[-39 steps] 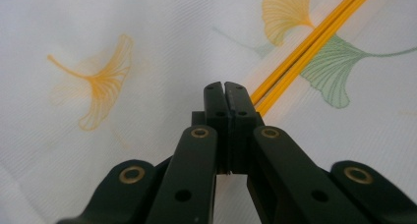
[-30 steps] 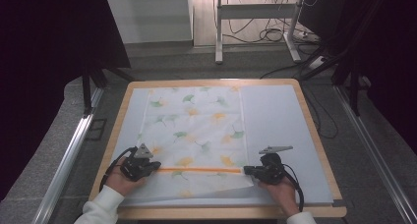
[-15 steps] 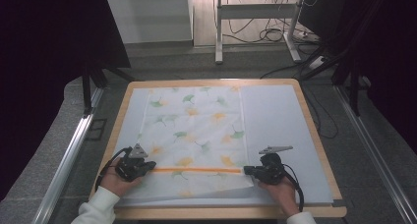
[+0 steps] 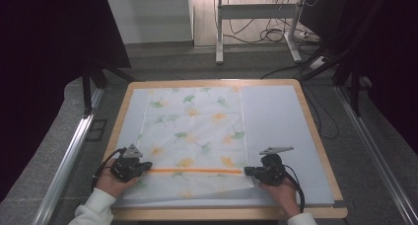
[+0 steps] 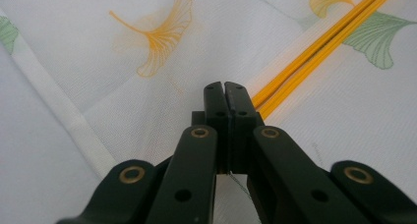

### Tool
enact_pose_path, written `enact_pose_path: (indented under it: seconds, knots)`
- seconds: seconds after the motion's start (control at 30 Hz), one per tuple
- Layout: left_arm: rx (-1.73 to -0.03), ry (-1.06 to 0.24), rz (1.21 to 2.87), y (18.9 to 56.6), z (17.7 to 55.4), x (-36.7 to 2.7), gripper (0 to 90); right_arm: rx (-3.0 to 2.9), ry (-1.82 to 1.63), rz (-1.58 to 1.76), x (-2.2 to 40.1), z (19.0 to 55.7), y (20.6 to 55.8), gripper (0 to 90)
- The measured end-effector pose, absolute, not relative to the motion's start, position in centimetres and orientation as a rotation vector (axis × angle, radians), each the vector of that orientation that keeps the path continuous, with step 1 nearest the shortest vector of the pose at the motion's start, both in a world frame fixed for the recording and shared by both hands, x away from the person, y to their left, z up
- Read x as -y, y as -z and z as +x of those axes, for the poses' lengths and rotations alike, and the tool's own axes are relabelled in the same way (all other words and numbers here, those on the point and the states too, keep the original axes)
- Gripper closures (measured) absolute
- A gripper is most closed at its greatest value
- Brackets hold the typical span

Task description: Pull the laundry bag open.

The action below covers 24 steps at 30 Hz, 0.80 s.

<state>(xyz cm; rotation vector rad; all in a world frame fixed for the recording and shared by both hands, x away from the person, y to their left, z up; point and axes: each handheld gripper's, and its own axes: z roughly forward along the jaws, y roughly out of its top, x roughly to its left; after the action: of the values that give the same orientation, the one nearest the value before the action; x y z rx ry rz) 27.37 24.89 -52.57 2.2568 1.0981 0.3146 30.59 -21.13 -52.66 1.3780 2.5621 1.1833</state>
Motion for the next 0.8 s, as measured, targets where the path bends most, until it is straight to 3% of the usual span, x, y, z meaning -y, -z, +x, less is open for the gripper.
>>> enact_pose_path:
  seconds: [0.8]
  knots:
    - [-1.178,-0.356,2.229,52.6,26.2,-27.3,90.0,-2.564,-1.184,1.376,21.1,30.6,52.7,89.4]
